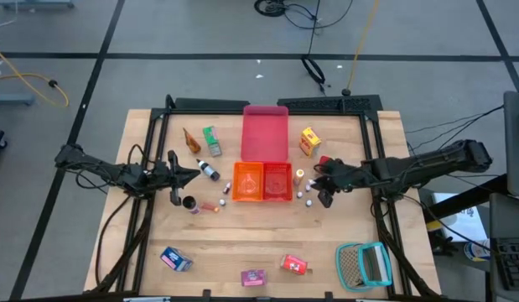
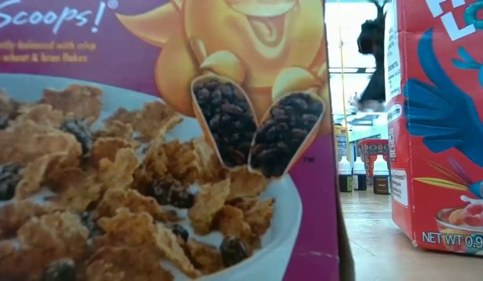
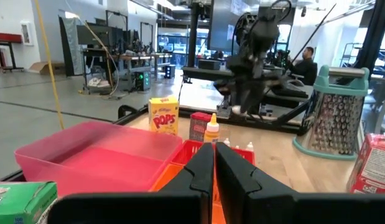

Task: Pick & Place Kitchen Items
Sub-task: Put the small black food coloring bottle into the red basket

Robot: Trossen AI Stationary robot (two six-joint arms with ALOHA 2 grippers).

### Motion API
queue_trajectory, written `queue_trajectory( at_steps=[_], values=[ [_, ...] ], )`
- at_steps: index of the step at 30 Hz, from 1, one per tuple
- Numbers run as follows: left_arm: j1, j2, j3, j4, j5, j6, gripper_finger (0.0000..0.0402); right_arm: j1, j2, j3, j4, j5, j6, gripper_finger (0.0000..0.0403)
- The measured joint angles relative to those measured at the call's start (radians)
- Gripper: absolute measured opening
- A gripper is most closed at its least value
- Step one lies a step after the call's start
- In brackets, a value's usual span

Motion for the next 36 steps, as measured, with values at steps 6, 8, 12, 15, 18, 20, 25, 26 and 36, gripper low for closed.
queue_trajectory(
  at_steps=[6,8,12,15,18,20,25,26,36],
  values=[
    [0.000,0.000,0.000,0.002,0.000,-0.002,0.0017,0.013,0.066,0.004,0.313,0.002,-0.164,0.0057],
    [0.000,0.000,0.000,0.009,0.000,-0.003,0.0017,0.012,0.103,0.004,0.395,0.004,-0.212,0.0057],
    [0.000,0.000,0.000,0.028,0.000,-0.003,0.0017,-0.002,0.192,0.004,0.555,0.004,-0.279,0.0057],
    [0.000,0.000,0.000,0.041,0.000,-0.010,0.0017,-0.017,0.261,0.004,0.667,0.006,-0.340,0.0057],
    [0.000,0.000,0.000,0.049,0.000,-0.014,0.0017,-0.041,0.323,0.005,0.761,0.006,-0.372,0.0057],
    [0.000,0.000,0.000,0.051,0.000,-0.015,0.0017,-0.061,0.363,0.005,0.820,0.008,-0.391,0.0057],
    [0.000,0.000,0.000,0.057,0.000,-0.020,0.0017,-0.109,0.444,0.005,0.914,0.009,-0.427,0.0058],
    [0.000,0.000,0.000,0.057,0.000,-0.022,0.0017,-0.120,0.459,0.005,0.929,0.010,-0.427,0.0059],
    [0.000,0.000,0.000,0.078,0.000,-0.023,0.0017,-0.190,0.574,0.007,1.050,0.035,-0.472,0.0061]
  ],
)
